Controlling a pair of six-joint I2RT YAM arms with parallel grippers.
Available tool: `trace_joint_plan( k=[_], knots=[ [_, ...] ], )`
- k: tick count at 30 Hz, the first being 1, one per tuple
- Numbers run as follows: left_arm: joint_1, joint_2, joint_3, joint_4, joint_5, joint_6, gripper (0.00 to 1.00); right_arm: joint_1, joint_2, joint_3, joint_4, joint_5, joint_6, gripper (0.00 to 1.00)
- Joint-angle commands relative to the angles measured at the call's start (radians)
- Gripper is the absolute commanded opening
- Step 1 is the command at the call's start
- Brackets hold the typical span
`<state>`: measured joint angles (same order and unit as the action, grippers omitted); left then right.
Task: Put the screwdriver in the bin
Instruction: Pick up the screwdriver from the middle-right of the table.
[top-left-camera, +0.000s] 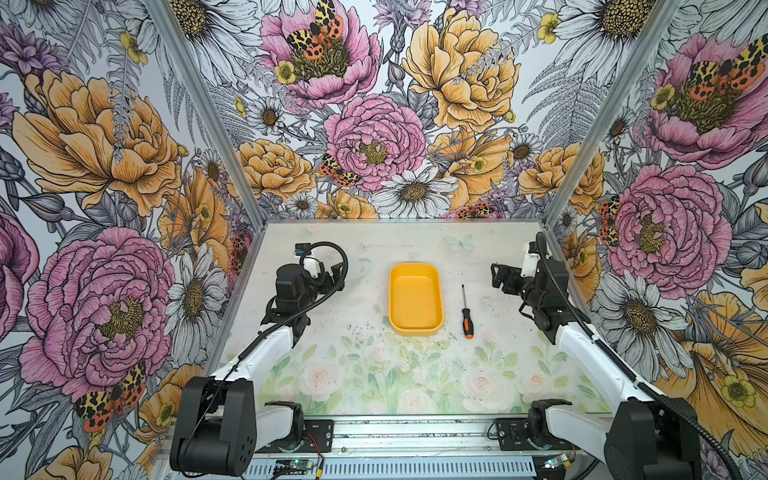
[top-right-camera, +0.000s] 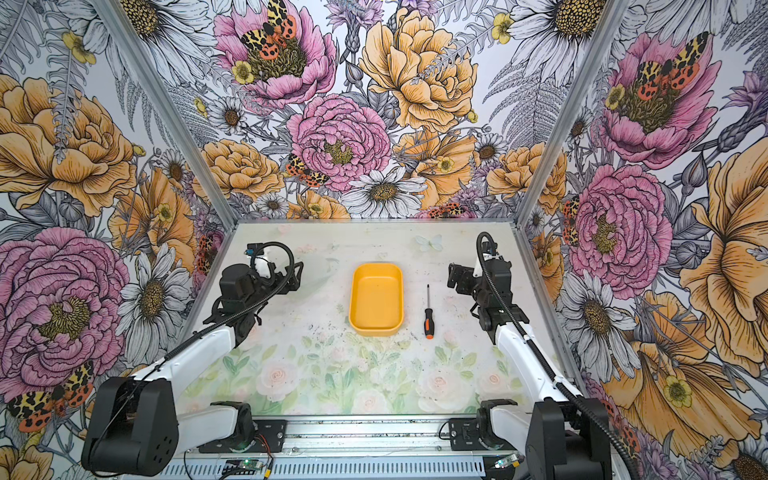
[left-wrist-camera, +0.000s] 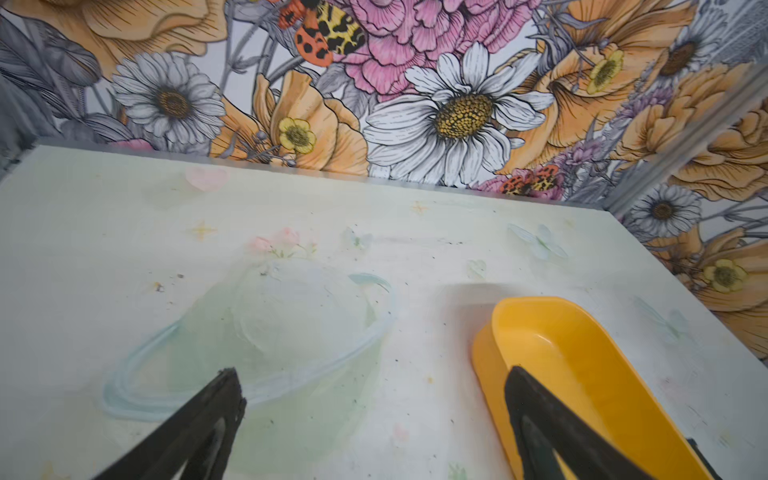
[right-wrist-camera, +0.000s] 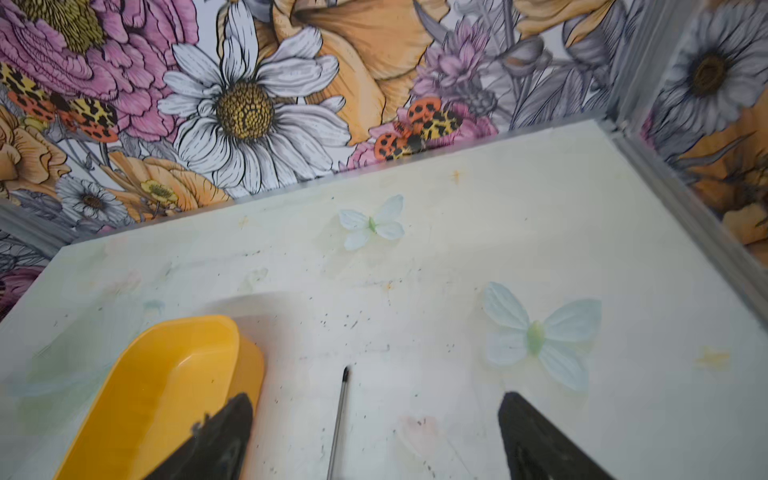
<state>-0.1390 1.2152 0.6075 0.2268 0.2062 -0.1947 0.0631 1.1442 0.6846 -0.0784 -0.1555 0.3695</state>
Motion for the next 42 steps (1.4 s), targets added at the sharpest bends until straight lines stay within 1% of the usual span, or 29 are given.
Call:
trace_joint_plan(
  k=[1, 3, 5, 10, 14, 22, 26, 35, 42],
  knots=[
    [-0.061, -0.036, -0.032, -0.087, 0.037, -0.079, 0.99, 0.053, 0.012, -0.044, -0.121, -0.078, 0.106, 0.94],
    [-0.078, -0.043, -0.050, -0.104, 0.023, -0.112, 0.99, 0.073, 0.019, -0.068, -0.128, -0.094, 0.125, 0.94],
    [-0.081, -0.048, -0.071, -0.114, 0.035, -0.134, 0.99, 0.095, 0.026, -0.088, -0.143, -0.099, 0.138, 0.93],
    [-0.094, -0.093, -0.131, -0.123, 0.028, -0.180, 0.99, 0.152, 0.011, -0.144, -0.151, -0.059, 0.159, 0.91],
    [-0.098, -0.122, -0.144, -0.138, 0.028, -0.197, 0.99, 0.184, 0.038, -0.156, -0.151, -0.033, 0.163, 0.88],
    [-0.104, -0.121, -0.137, -0.162, 0.053, -0.198, 0.99, 0.255, 0.104, -0.126, -0.153, 0.039, 0.172, 0.82],
    [-0.110, -0.123, -0.143, -0.167, 0.060, -0.200, 0.99, 0.285, 0.161, -0.102, -0.154, 0.071, 0.172, 0.76],
    [-0.118, -0.117, -0.132, -0.199, 0.070, -0.186, 0.99, 0.318, 0.233, -0.062, -0.157, 0.131, 0.171, 0.72],
    [-0.123, -0.092, -0.102, -0.233, 0.099, -0.173, 0.99, 0.328, 0.275, -0.030, -0.178, 0.167, 0.169, 0.63]
  ],
)
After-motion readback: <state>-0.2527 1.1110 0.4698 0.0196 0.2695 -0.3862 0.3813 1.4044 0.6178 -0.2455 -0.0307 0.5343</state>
